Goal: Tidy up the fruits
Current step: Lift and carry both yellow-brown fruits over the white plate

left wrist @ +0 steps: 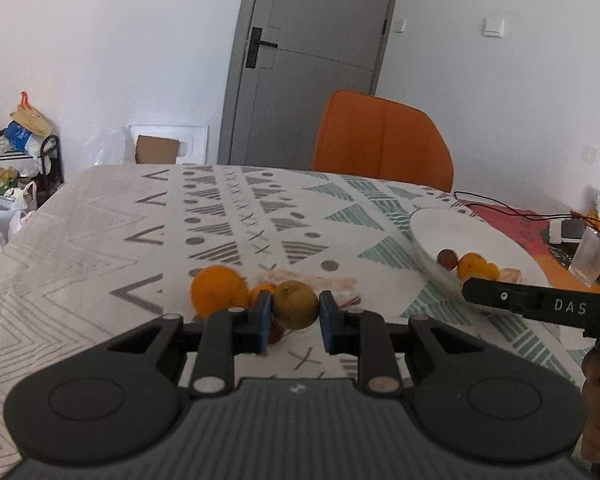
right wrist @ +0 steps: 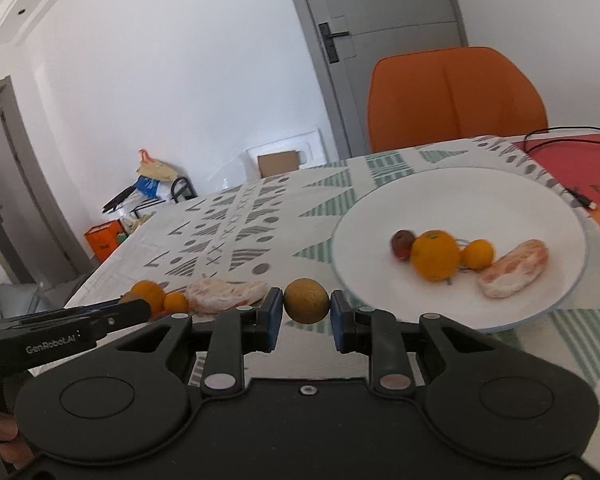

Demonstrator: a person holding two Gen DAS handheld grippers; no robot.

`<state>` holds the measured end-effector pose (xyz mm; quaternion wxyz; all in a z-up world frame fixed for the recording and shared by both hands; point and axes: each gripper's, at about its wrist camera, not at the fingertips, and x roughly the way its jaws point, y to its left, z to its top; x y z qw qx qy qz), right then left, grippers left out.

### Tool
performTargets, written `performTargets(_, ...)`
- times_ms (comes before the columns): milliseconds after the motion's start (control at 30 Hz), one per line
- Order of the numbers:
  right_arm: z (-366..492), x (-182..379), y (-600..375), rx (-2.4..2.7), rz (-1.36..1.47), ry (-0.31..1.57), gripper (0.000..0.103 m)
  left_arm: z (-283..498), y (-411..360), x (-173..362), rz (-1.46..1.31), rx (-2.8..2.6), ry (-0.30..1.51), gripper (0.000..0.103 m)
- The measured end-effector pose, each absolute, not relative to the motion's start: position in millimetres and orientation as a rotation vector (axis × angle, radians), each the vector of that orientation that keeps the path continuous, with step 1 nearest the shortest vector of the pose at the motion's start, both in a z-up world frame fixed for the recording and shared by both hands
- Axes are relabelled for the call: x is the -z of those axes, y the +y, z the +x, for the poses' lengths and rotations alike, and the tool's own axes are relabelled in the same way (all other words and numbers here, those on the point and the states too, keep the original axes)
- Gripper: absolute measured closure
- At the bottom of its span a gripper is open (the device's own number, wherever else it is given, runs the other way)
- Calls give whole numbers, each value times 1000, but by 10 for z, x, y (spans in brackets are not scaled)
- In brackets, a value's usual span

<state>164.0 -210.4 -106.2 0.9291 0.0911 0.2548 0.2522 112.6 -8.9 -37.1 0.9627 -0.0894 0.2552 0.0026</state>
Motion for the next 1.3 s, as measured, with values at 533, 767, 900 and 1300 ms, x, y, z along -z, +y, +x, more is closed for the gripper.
performTargets(533, 1664, 1015, -2636, -384, 234, 461, 79, 1416, -522, 224, -128, 87, 499, 80)
performTargets(767, 1735, 1006, -2830, -364, 259, 447, 79, 1579, -733, 194, -100, 122, 497, 80)
performTargets(900, 1788, 989, -2932, -360, 278, 446, 79, 1706, -833, 174, -89, 135, 492, 80)
performTargets(1300, 1942, 1022, -3146, -329, 285, 450, 79, 2051, -1160, 102, -60, 192, 488, 80)
